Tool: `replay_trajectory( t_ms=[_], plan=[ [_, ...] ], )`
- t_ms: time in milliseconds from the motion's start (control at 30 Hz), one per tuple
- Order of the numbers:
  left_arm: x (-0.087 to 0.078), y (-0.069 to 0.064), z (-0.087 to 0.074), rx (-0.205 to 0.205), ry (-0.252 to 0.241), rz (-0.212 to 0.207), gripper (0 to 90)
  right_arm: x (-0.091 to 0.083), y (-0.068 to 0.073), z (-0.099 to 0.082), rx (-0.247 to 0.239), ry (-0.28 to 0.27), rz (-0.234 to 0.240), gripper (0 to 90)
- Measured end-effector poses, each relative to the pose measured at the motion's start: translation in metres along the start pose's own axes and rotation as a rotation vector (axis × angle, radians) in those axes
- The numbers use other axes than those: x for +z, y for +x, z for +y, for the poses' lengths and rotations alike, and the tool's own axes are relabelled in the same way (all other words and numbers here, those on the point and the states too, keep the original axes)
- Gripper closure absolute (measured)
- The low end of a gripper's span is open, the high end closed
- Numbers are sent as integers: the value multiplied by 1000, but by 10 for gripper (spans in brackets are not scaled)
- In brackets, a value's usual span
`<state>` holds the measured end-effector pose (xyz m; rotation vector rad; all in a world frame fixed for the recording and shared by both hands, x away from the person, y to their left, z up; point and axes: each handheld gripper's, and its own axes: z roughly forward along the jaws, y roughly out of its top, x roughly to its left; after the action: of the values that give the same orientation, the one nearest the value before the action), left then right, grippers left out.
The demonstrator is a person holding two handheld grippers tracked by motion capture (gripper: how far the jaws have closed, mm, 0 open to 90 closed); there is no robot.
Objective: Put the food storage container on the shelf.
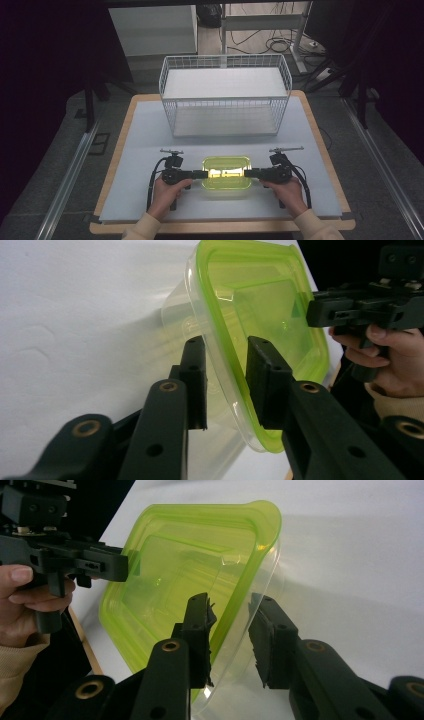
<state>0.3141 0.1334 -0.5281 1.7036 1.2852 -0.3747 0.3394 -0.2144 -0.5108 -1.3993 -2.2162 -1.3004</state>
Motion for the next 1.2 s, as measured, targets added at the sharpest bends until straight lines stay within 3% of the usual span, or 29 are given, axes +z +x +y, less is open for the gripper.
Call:
replay_trajectory(
  t_ms=[233,400,1200],
  plan=[
    [-4,-5,-3,5,-27,4,750,-3,2,0,15,-6,5,741],
    [-9,-12,-5,30,-48,23,804,-11,8,1,28,-44,19,807],
    [-19,-23,-6,56,-79,-4,807,-23,19,4,-53,-86,15,807]
  ],
)
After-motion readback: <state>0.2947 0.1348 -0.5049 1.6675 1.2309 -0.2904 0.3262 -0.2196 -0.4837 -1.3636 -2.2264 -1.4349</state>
